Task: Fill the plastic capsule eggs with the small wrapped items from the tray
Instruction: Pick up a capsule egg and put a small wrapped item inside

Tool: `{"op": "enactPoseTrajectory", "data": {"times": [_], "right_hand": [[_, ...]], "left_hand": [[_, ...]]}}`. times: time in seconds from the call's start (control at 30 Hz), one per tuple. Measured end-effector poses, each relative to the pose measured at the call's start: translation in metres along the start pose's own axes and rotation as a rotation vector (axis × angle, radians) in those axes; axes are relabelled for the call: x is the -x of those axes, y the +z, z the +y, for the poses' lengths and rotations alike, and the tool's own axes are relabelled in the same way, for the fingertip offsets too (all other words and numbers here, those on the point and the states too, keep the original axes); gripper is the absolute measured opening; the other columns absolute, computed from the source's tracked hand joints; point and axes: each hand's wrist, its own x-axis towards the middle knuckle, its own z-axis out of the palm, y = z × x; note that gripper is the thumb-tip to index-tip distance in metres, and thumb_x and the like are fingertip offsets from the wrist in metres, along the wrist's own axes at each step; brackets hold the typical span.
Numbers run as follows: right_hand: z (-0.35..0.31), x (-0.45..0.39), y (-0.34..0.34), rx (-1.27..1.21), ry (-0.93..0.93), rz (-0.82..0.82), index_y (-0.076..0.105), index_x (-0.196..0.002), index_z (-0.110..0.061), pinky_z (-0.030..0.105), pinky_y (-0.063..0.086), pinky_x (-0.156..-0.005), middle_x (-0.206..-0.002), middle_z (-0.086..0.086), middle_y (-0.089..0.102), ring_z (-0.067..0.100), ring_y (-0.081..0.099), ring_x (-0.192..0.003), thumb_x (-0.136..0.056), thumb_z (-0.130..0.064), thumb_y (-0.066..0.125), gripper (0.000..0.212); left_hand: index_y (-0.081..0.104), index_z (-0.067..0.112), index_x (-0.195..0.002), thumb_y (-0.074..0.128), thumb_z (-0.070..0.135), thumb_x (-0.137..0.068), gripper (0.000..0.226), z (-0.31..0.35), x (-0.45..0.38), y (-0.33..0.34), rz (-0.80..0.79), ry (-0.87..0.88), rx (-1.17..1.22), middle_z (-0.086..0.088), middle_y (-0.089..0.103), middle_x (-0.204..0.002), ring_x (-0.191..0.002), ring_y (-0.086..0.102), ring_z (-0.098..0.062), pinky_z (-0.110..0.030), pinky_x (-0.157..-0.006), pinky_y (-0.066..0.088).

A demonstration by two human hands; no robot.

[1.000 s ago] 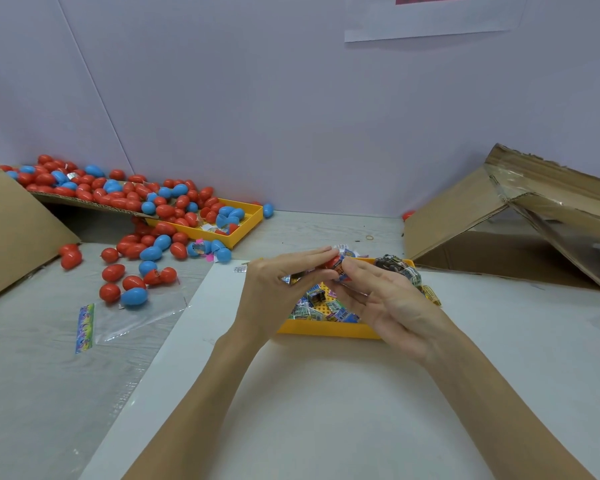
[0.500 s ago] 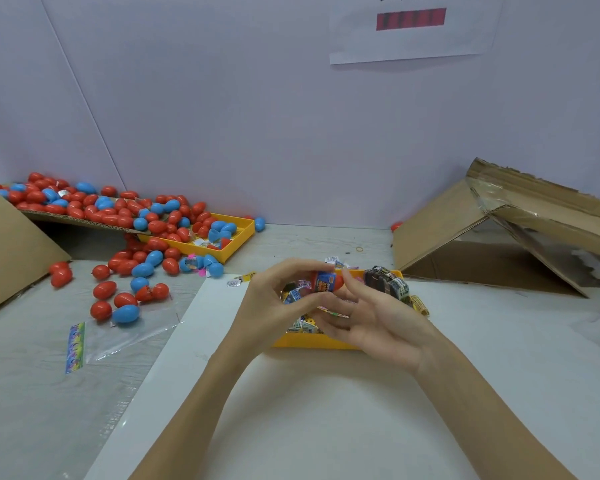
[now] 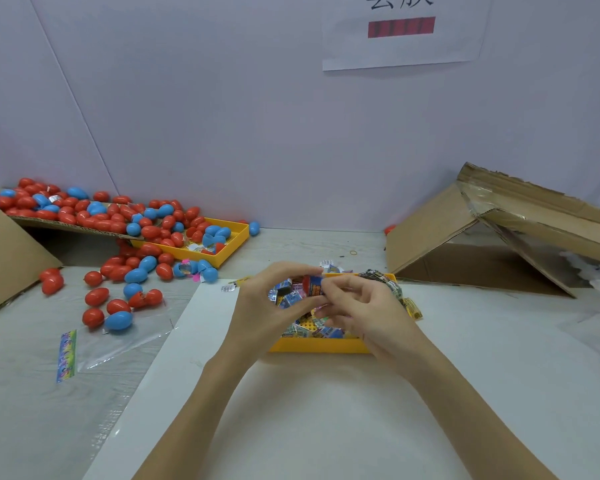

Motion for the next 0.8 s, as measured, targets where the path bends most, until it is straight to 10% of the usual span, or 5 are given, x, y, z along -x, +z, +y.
{"op": "enactPoseTrajectory", "data": {"times": [0.13,0.3,0.43,0.8], "right_hand": [[-0.009,-0.012,-0.021,-0.148,0.073,0.08,0.073,-0.109,0.001,0.021,0.058,-0.065,-0.093,0.016,0.077,0.018,0.073,-0.079,-0.098,-0.03,0.065,0.034],[-0.082,-0.046,-0.093,-0.75,-0.064,0.207,0.07,-0.117,-0.006,0.023,0.053,-0.062,-0.095,0.005,0.074,0.013,0.068,-0.069,-0.105,-0.035,0.05,0.037],[-0.092,-0.054,-0.111,-0.544,-0.048,0.274,0.066,-0.121,-0.004,0.024,0.049,-0.062,-0.094,0.008,0.073,0.013,0.064,-0.068,-0.11,-0.047,0.026,0.06],[0.01,-0.021,-0.03,0.281,-0.149,0.086,0.07,-0.1,-0.008,0.019,0.045,-0.045,-0.068,0.009,0.069,0.015,0.06,-0.051,-0.108,-0.019,0.045,0.029]], "left_hand": [[0.05,0.027,-0.145,0.083,0.039,-0.078,0.076,-0.001,0.001,0.0,0.068,-0.062,0.003,0.017,0.062,-0.128,-0.123,0.059,-0.009,-0.016,-0.095,0.051],[0.064,0.024,-0.126,0.067,0.037,-0.089,0.039,-0.004,-0.004,-0.01,0.253,-0.138,-0.003,0.024,0.066,-0.105,-0.101,0.064,-0.003,-0.013,-0.081,0.054],[0.069,0.026,-0.111,0.06,0.038,-0.092,0.025,-0.004,-0.004,-0.009,0.254,-0.164,-0.067,0.02,0.068,-0.102,-0.099,0.063,0.0,-0.011,-0.077,0.052],[0.067,0.026,-0.101,0.061,0.021,-0.101,0.008,-0.042,0.0,-0.012,0.322,-0.35,-0.246,0.015,0.065,-0.096,-0.094,0.058,0.007,-0.005,-0.071,0.045]]}}
